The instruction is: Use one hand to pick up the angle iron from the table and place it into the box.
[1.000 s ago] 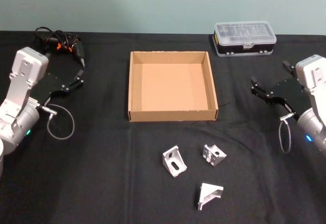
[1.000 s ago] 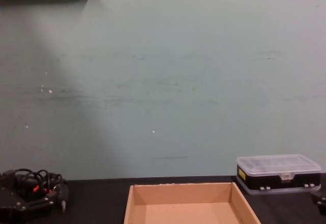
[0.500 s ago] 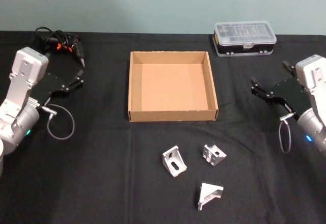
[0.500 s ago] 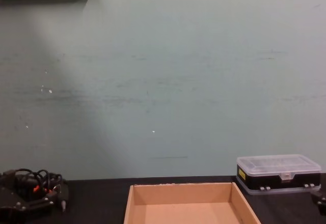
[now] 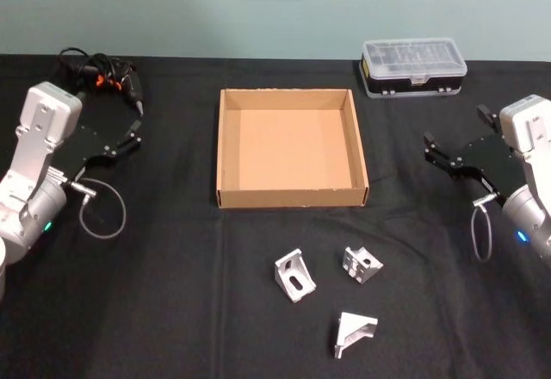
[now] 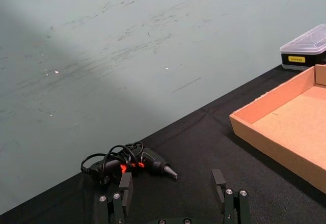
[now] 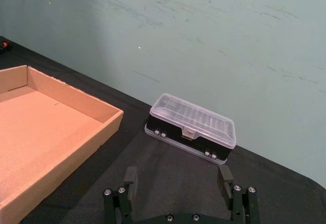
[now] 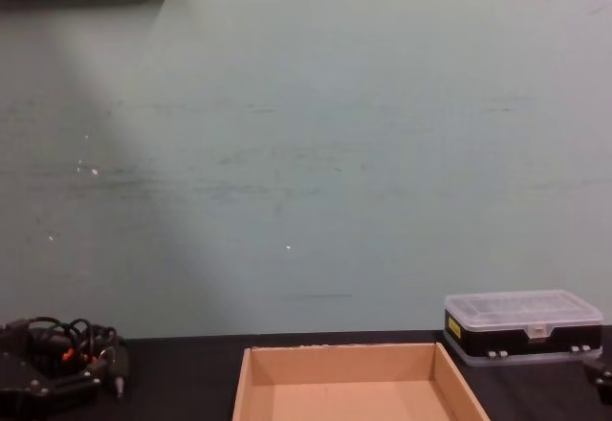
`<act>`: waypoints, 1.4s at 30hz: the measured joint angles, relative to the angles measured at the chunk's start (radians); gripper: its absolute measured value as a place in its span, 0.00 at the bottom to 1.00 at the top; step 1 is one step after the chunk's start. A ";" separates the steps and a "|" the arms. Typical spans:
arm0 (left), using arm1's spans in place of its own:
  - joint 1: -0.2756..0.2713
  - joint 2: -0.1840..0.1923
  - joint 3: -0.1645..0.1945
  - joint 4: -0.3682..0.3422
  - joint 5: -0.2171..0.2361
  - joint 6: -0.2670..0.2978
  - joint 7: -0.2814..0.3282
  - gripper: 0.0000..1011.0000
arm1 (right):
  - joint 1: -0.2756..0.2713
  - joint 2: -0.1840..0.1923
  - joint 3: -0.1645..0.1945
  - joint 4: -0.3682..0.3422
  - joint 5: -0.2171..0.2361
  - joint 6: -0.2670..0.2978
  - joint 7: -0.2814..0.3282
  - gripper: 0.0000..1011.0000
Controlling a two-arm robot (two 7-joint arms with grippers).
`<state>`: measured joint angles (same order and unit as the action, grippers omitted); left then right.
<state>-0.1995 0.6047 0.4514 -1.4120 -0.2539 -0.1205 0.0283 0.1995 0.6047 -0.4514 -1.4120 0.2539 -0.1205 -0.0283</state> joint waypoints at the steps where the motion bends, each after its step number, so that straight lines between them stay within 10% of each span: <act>1: 0.000 0.000 0.000 0.000 0.000 0.000 0.000 0.99 | 0.000 0.000 0.000 0.000 0.000 0.000 0.000 0.99; 18: 0.000 0.000 0.000 0.000 0.000 0.000 0.000 0.99 | -0.009 -0.006 0.028 -0.039 -0.015 0.008 0.008 0.99; 42: 0.000 0.000 0.000 0.000 0.000 0.000 0.000 0.99 | -0.132 0.069 0.168 -0.404 0.126 0.191 0.141 0.99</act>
<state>-0.1995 0.6047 0.4514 -1.4120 -0.2539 -0.1205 0.0283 0.0678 0.6736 -0.2831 -1.8159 0.3797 0.0708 0.1129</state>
